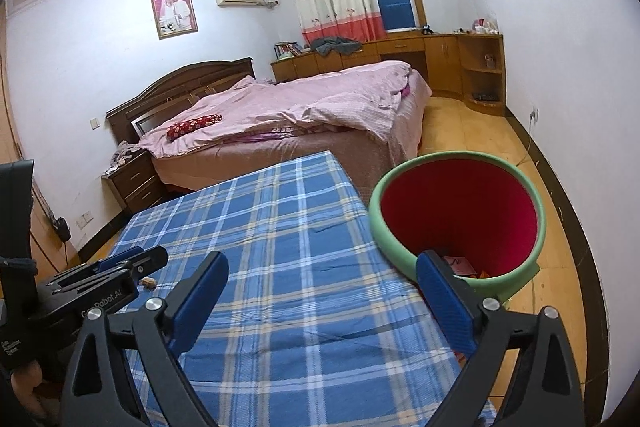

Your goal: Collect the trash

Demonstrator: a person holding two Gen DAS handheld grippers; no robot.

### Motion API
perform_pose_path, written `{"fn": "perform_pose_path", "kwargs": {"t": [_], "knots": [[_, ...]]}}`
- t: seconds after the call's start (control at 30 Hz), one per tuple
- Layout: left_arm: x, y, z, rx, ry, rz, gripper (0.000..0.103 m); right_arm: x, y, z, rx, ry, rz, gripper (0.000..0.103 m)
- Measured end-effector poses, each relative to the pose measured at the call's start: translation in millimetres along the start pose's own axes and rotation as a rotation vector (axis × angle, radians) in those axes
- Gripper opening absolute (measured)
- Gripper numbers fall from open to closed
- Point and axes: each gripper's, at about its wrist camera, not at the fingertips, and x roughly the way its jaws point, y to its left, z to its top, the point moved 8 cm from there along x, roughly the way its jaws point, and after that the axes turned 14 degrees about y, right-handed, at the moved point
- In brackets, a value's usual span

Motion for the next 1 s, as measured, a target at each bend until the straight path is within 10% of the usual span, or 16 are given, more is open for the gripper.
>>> {"fn": "perform_pose_path", "kwargs": {"t": [1.0], "knots": [[-15.1,22.5,-16.8,-0.047,-0.039,0.073,0.033,-7.0,20.3,-18.3,-0.026,-0.011,-0.016,0.1]]}}
